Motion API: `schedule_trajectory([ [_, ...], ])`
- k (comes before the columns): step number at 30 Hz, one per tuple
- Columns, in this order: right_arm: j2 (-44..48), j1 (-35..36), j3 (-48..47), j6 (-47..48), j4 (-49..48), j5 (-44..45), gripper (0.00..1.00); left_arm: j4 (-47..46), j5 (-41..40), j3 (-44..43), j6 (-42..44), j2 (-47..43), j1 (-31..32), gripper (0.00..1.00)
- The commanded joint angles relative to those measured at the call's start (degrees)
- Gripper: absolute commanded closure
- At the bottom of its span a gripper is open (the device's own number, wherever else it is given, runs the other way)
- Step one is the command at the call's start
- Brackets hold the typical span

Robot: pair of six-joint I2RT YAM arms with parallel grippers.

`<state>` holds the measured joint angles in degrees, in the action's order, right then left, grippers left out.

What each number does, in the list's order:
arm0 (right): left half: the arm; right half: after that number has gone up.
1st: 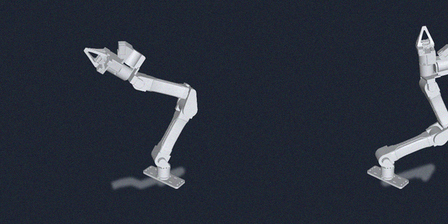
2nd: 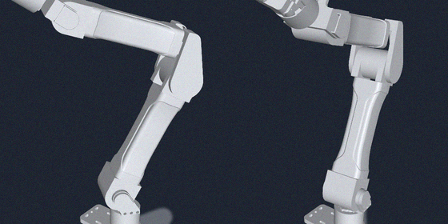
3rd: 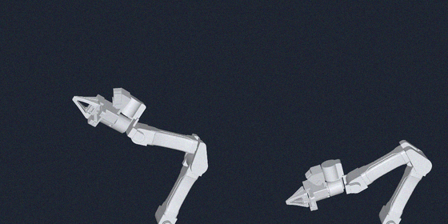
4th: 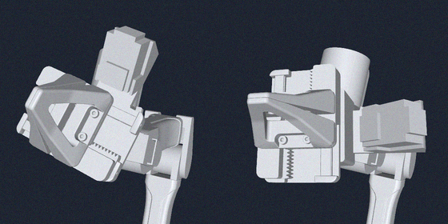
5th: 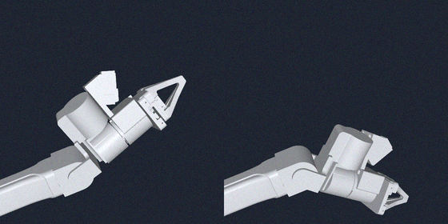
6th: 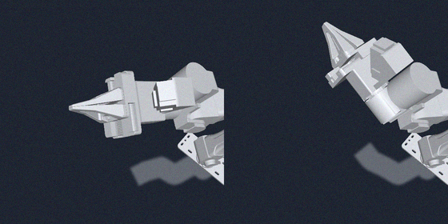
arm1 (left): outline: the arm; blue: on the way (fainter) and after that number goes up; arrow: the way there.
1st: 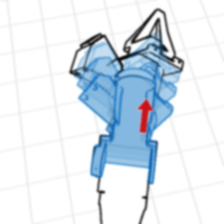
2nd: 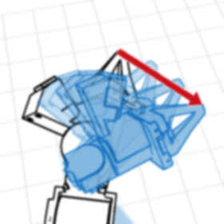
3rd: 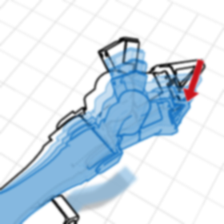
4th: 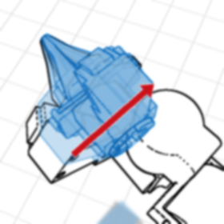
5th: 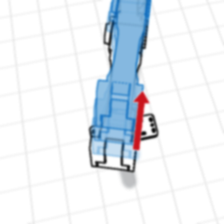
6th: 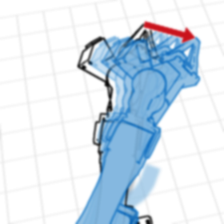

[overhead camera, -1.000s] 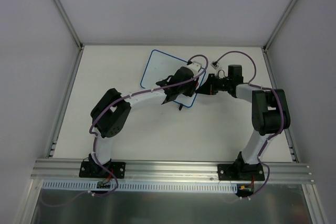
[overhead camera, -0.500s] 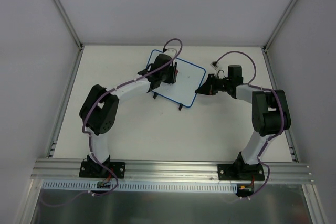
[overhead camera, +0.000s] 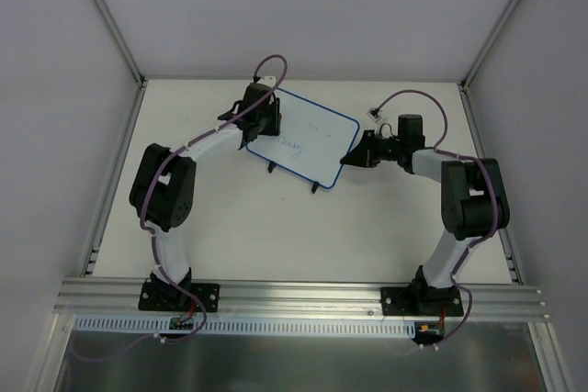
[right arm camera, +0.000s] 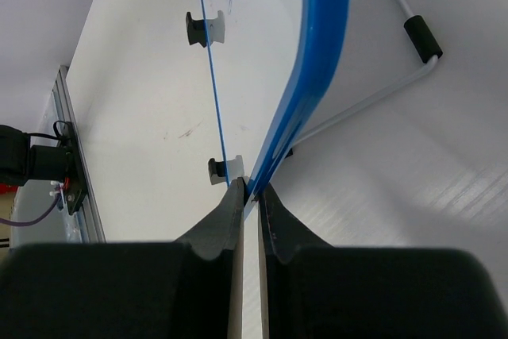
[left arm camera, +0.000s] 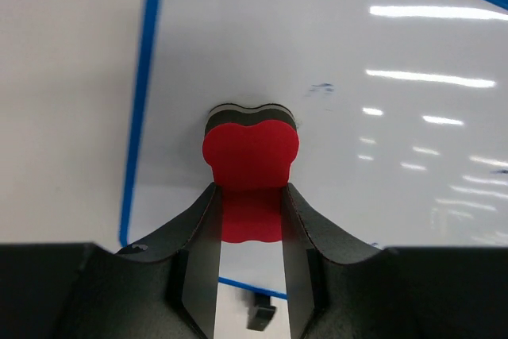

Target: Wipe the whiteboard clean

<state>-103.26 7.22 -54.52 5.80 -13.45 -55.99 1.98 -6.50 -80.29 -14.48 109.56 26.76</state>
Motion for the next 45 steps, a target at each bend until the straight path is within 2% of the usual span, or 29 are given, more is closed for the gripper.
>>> schedule_trajectory([
  [1,1.4,1.65,1.79,4.74,2.99,-1.05,1.0,4.0,-3.7,0.66,-0.37,2.06,-4.35,1.0],
  [10,1.22,1.65,1.88,4.92,2.99,-1.41,1.0,3.91,1.49,0.48,0.68,2.68,-4.88,1.0],
  [15,1.22,1.92,1.79,5.01,2.91,-1.32,1.0,3.56,-0.09,4.08,-0.37,2.41,0.74,1.0],
  [24,1.4,2.18,2.31,5.27,2.91,-1.41,1.0,-0.65,-1.41,7.95,-8.63,2.86,8.56,1.0],
  [32,1.05,2.27,2.14,5.36,2.99,-1.41,1.0,-4.08,-1.94,7.69,-13.02,4.35,16.21,1.0],
  [40,0.87,2.36,2.32,5.45,2.99,-1.67,1.0,-4.88,-3.68,8.66,-13.56,3.74,16.92,1.0],
  [45,1.13,2.44,2.49,5.45,2.99,-1.76,1.0,-4.88,-6.76,12.34,-14.69,1.02,13.41,1.0],
])
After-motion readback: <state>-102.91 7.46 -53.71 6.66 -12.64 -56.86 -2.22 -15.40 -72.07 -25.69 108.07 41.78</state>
